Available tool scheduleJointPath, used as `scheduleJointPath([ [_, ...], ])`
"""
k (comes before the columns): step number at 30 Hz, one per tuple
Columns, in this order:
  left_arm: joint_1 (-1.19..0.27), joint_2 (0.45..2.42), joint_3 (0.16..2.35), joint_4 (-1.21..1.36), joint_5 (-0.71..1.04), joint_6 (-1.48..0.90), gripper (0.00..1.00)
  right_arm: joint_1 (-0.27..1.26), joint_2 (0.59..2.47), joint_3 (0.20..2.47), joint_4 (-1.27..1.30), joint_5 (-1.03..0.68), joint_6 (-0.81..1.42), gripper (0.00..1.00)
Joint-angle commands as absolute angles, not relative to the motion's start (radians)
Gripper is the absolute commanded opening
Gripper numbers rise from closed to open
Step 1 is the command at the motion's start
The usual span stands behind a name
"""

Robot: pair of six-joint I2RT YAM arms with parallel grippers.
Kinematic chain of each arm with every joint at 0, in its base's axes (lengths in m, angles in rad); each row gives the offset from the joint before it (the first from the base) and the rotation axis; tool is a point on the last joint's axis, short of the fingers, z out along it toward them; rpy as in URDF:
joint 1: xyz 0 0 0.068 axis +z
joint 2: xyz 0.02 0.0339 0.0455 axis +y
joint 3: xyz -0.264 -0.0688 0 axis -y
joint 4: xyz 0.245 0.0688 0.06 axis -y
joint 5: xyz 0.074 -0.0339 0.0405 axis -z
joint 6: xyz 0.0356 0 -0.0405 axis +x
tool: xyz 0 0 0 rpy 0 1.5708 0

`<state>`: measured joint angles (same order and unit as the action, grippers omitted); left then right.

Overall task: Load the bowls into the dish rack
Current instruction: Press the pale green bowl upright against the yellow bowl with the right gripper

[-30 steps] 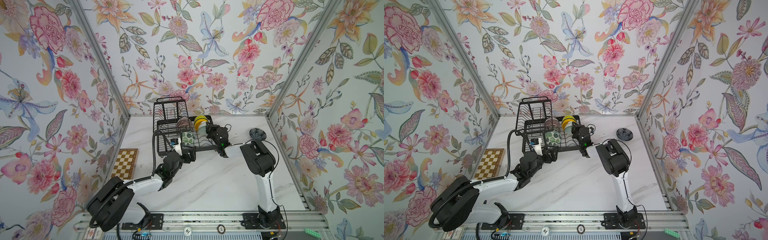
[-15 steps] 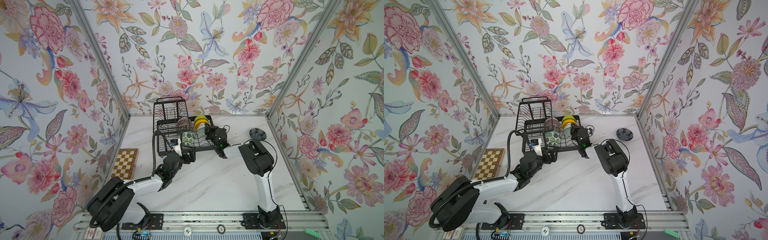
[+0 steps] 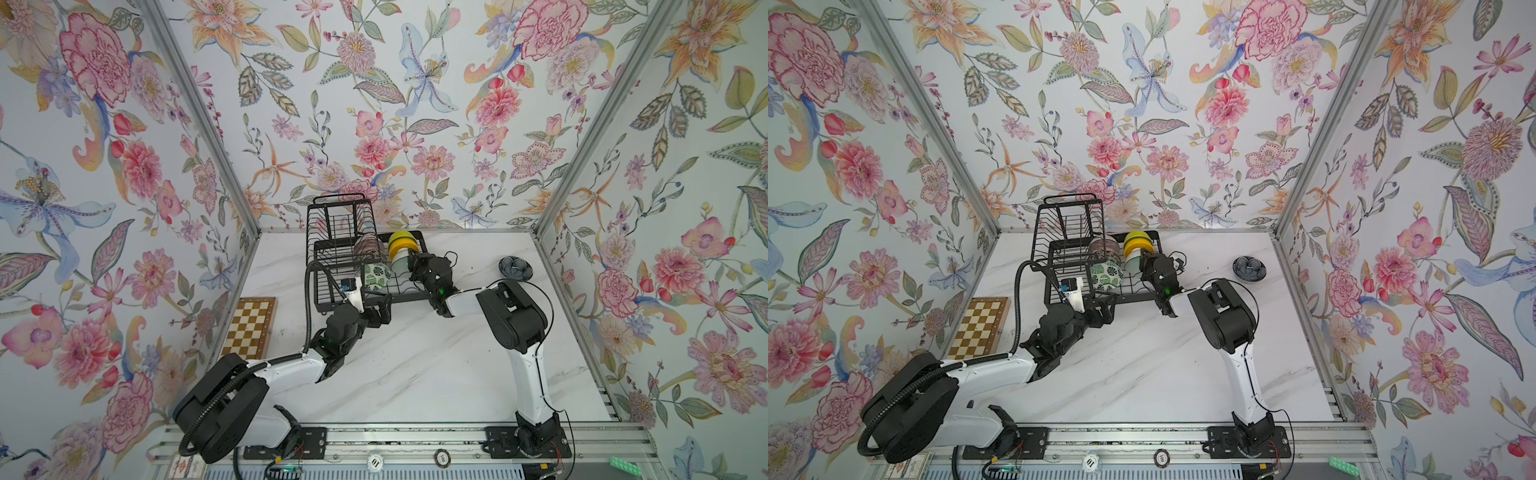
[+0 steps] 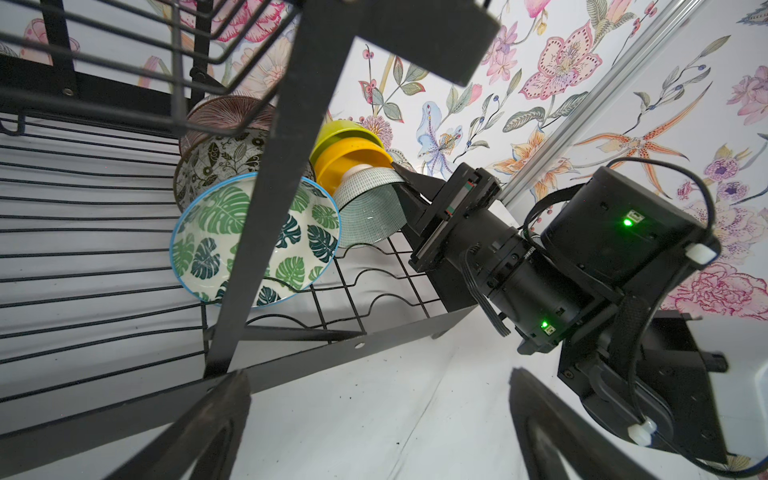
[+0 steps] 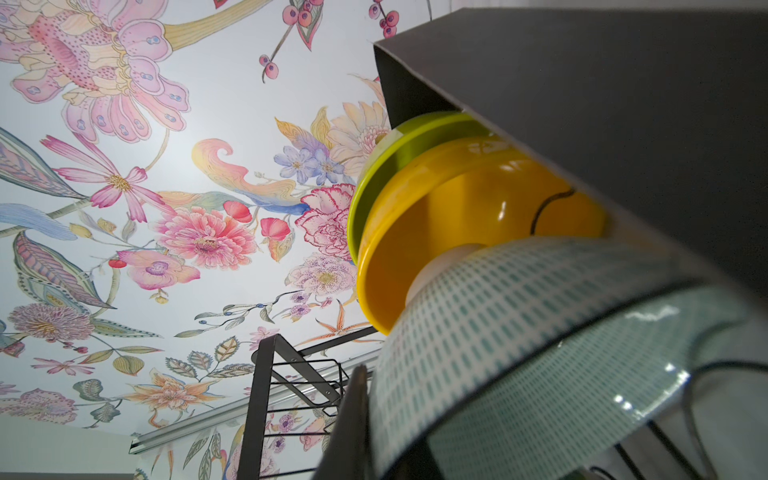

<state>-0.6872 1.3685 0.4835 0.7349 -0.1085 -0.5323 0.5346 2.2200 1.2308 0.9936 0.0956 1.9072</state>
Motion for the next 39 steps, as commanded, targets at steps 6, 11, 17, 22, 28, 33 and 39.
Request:
scheduleJointPath([
  [6, -0.678, 1.347, 0.482, 0.732, -0.115, -0.530, 0.99, 0.538, 2.183, 1.223, 0.857, 0.091, 1.975, 0.00],
  [11, -0.678, 1.338, 0.480, 0.730, -0.120, -0.529, 0.99, 0.539, 2.159, 1.209, 0.808, 0.099, 1.979, 0.00],
  [17, -0.680, 1.335, 0.474, 0.729, -0.120, -0.532, 0.99, 0.541, 2.155, 1.216, 0.774, 0.085, 1.990, 0.00],
  [22, -0.678, 1.328, 0.470, 0.730, -0.123, -0.532, 0.99, 0.543, 2.150, 1.218, 0.757, 0.082, 1.998, 0.00],
  [28, -0.679, 1.324, 0.463, 0.730, -0.126, -0.537, 0.99, 0.543, 2.152, 1.226, 0.747, 0.075, 2.008, 0.06],
  [33, -0.679, 1.319, 0.460, 0.726, -0.129, -0.537, 0.99, 0.543, 2.153, 1.227, 0.739, 0.072, 2.016, 0.12],
  [39, -0.680, 1.316, 0.460, 0.723, -0.130, -0.537, 0.99, 0.543, 2.158, 1.234, 0.743, 0.067, 2.018, 0.14],
])
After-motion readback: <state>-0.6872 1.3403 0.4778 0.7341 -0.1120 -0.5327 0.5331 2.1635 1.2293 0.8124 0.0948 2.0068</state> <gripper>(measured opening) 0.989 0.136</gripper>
